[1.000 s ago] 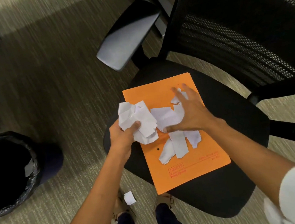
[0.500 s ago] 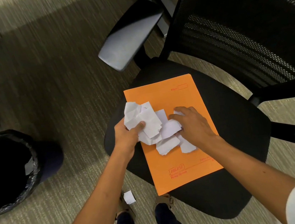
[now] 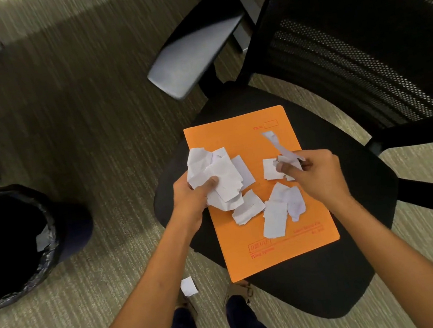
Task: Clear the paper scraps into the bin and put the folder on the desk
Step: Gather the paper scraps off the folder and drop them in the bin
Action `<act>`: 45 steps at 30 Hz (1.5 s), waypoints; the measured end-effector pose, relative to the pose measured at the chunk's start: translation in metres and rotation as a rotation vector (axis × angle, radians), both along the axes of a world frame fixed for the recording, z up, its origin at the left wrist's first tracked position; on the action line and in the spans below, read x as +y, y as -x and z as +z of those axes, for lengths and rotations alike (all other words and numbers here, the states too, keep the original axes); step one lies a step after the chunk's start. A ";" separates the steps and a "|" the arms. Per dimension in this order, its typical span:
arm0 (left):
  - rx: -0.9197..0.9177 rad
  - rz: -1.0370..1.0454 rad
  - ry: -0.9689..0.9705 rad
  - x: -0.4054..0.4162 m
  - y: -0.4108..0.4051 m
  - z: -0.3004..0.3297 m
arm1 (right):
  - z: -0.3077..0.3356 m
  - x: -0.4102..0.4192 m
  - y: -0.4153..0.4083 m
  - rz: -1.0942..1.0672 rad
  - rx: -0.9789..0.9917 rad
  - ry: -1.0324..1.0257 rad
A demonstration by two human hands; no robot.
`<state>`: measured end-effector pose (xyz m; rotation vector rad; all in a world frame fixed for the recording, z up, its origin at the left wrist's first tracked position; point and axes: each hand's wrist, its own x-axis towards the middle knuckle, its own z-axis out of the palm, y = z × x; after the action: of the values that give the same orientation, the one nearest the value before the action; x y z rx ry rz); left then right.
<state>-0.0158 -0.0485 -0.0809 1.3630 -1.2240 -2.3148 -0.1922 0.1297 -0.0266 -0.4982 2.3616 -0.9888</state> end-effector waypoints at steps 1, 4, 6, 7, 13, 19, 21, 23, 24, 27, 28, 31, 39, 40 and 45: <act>0.004 -0.002 -0.004 0.001 0.001 0.002 | 0.008 0.000 -0.002 -0.033 -0.069 0.028; 0.051 -0.052 0.000 0.003 0.003 0.014 | 0.027 -0.007 -0.011 -0.029 -0.327 0.109; 0.115 -0.090 -0.010 0.002 0.004 0.023 | 0.038 -0.016 -0.017 0.015 -0.582 0.160; 0.152 -0.102 -0.021 0.001 0.002 0.028 | 0.042 -0.022 -0.020 0.052 -0.689 0.148; 0.203 -0.146 -0.078 -0.012 -0.016 0.047 | 0.051 -0.062 -0.033 0.208 -0.961 -0.074; 0.238 -0.126 -0.033 -0.014 -0.042 0.051 | 0.055 -0.101 -0.051 0.261 -1.038 -0.307; 0.176 -0.103 0.031 -0.007 -0.043 0.047 | 0.054 -0.109 -0.060 0.295 -0.959 -0.357; 0.105 -0.038 0.044 -0.002 -0.044 0.043 | 0.052 -0.113 -0.068 0.331 -0.836 -0.393; 0.079 0.000 0.031 -0.001 -0.044 0.041 | 0.052 -0.113 -0.070 0.371 -0.753 -0.415; 0.043 0.084 -0.005 0.000 -0.046 0.036 | 0.059 -0.107 -0.070 0.486 -0.515 -0.444; 0.038 0.105 -0.013 -0.001 -0.047 0.034 | 0.061 -0.104 -0.068 0.486 -0.487 -0.427; 0.031 0.148 -0.050 -0.002 -0.049 0.031 | 0.069 -0.097 -0.066 0.422 -0.498 -0.320; 0.145 0.198 -0.220 -0.002 -0.040 0.035 | 0.044 -0.106 -0.099 0.150 -0.254 -0.185; 0.149 0.216 -0.252 -0.002 -0.040 0.035 | 0.040 -0.104 -0.099 0.109 -0.226 -0.177; 0.205 0.222 -0.336 -0.002 -0.040 0.033 | 0.026 -0.099 -0.096 -0.017 -0.085 -0.190</act>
<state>0.0247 -0.0505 -0.0480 1.2397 -0.6114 -2.4960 -0.0962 0.0308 -0.0005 -0.3569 2.3568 -0.7679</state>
